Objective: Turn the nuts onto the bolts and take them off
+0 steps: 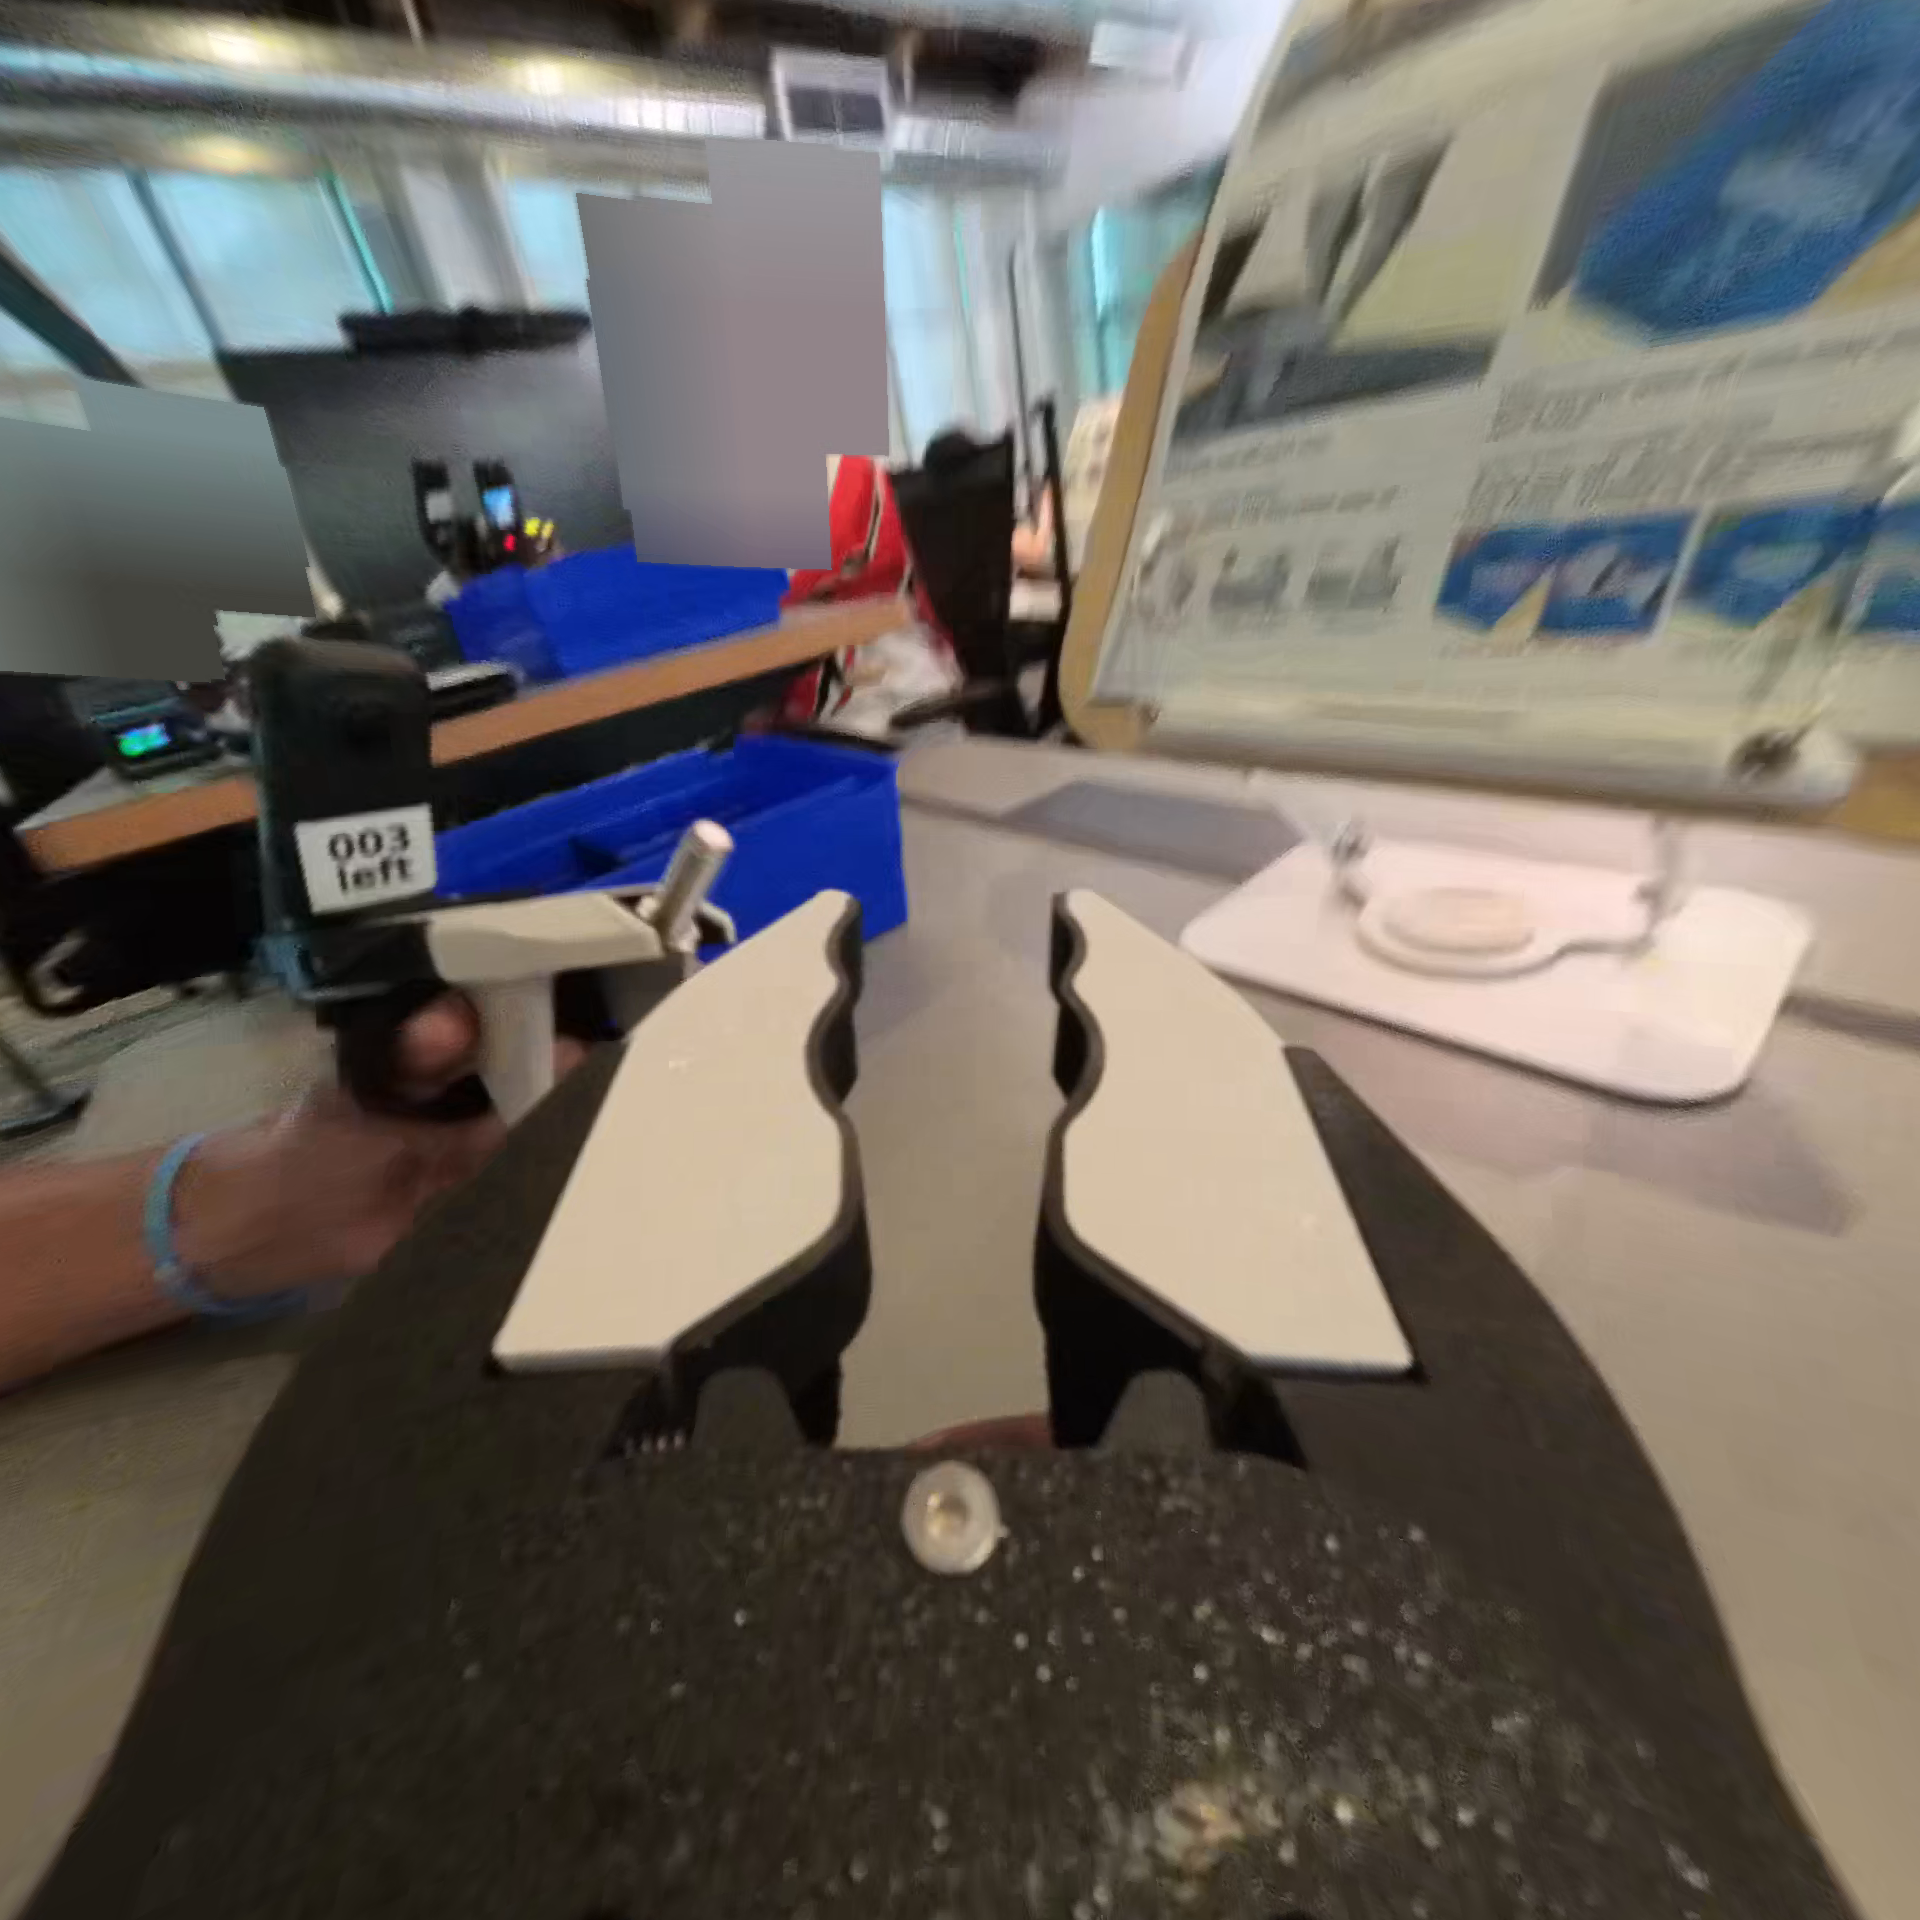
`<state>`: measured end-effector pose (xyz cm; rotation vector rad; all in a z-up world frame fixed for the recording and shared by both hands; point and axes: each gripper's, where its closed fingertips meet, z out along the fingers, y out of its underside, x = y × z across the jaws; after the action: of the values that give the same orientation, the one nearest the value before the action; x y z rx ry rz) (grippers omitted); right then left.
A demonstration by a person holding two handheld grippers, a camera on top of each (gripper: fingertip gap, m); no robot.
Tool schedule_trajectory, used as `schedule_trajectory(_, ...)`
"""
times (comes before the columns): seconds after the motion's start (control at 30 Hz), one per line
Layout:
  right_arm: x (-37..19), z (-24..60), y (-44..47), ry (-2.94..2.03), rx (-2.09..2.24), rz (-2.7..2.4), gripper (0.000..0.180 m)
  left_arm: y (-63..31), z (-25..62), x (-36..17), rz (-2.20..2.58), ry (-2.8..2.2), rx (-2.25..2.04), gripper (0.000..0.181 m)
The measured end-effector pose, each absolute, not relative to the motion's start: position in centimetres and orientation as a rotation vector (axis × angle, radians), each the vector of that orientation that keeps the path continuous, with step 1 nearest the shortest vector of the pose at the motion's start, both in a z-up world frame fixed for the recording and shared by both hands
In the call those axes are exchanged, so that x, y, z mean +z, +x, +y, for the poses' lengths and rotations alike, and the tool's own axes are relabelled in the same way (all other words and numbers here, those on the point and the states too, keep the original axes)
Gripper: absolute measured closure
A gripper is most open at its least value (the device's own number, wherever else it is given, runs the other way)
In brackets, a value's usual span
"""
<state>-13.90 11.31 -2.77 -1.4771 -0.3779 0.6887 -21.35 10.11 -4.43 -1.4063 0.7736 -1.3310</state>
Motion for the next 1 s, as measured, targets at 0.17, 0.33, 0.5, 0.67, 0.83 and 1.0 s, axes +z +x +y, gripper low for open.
schedule_trajectory(0.17,-0.8,11.3,-12.2,-1.398,0.771,-0.364,0.147,-21.2,11.7,-6.2,0.729,-1.455,-1.044,0.164)
schedule_trajectory(0.33,-1.5,12.2,-9.5,-1.455,0.828,-0.352,0.147,-21.3,12.0,-6.8,0.745,-1.483,-0.986,0.164)
schedule_trajectory(0.5,-1.0,11.7,-8.9,-1.577,0.706,-0.473,0.140,-20.8,10.9,-7.1,0.835,-1.457,-1.119,0.165)
schedule_trajectory(0.67,-4.3,8.9,-13.6,-1.771,0.848,-0.705,0.137,-20.4,9.0,-6.0,0.869,-1.399,-1.317,0.164)
schedule_trajectory(0.83,-3.7,6.3,-18.7,-1.594,1.358,-0.639,0.144,-19.7,6.5,-5.1,0.960,-1.321,-1.398,0.164)
schedule_trajectory(1.0,-3.1,6.1,-19.5,-1.532,1.379,-0.645,0.155,-19.4,5.5,-5.1,1.013,-1.303,-1.397,0.164)
